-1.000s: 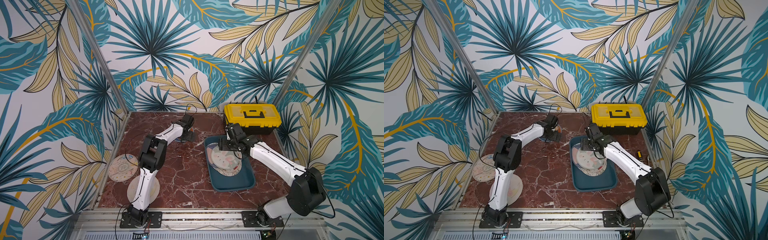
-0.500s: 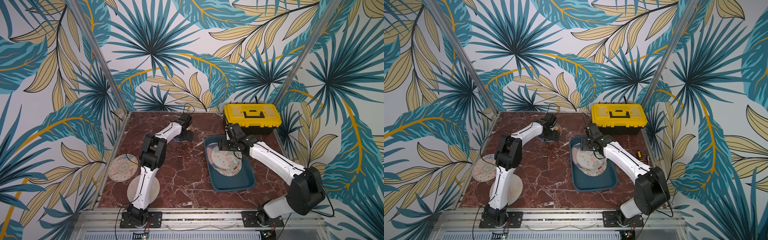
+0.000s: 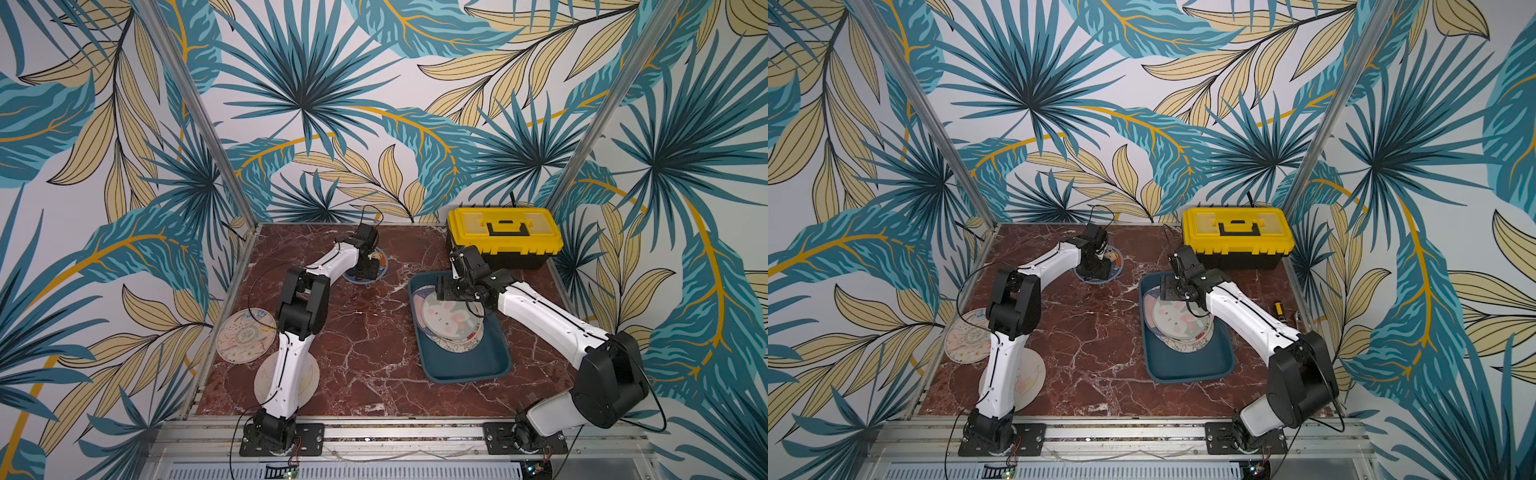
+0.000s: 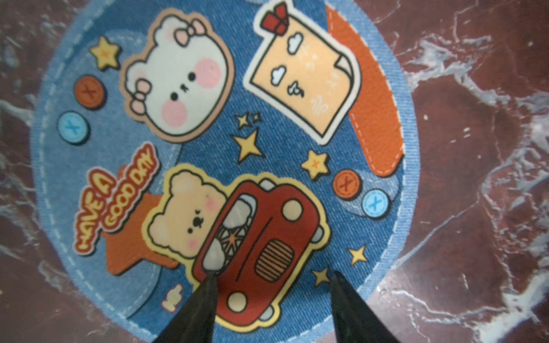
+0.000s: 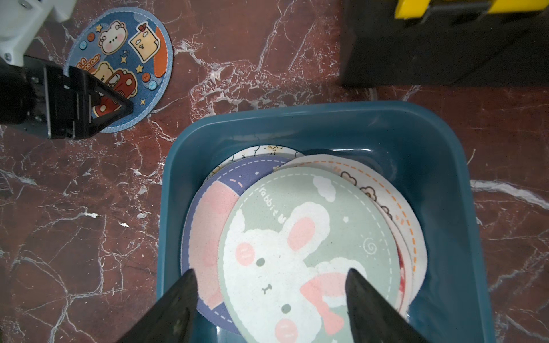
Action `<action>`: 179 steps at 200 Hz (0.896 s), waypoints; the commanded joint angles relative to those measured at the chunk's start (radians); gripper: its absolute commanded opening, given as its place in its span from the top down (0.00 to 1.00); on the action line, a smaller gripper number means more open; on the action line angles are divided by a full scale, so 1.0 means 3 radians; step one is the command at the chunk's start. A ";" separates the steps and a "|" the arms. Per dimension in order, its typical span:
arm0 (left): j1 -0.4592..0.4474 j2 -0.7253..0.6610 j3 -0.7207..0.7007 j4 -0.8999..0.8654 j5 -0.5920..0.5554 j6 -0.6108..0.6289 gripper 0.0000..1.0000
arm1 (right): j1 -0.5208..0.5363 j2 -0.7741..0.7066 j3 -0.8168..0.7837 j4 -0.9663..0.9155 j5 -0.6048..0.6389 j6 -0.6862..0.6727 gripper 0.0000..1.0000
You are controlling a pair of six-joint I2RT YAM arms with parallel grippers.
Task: Put the coasters into the storage box
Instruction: Pick up the coaster from the center of the board.
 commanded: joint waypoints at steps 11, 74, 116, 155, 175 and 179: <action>0.0014 0.0080 0.0027 -0.0170 0.0064 0.0036 0.17 | -0.0006 0.0070 0.0042 -0.0033 -0.0037 0.0007 0.22; -0.0024 0.0025 -0.0086 -0.0218 0.0068 0.0147 0.10 | -0.0003 0.0095 0.0057 -0.0043 -0.0064 0.0017 0.22; -0.0052 0.0060 -0.0095 -0.0329 -0.0076 0.0228 0.09 | -0.0006 0.0110 0.0065 -0.0050 -0.0058 -0.0006 0.22; -0.0060 0.0172 0.0080 -0.0563 -0.0343 0.0266 0.09 | -0.0005 0.0131 0.0073 -0.0044 -0.0064 -0.0017 0.22; -0.0060 0.0173 0.0107 -0.0613 -0.0369 0.0282 0.11 | -0.0004 0.0141 0.0070 -0.0042 -0.0064 -0.0038 0.22; -0.0063 0.0276 0.0114 -0.0621 -0.0362 0.0289 0.12 | -0.0003 0.0142 0.0070 -0.0038 -0.0063 -0.0043 0.22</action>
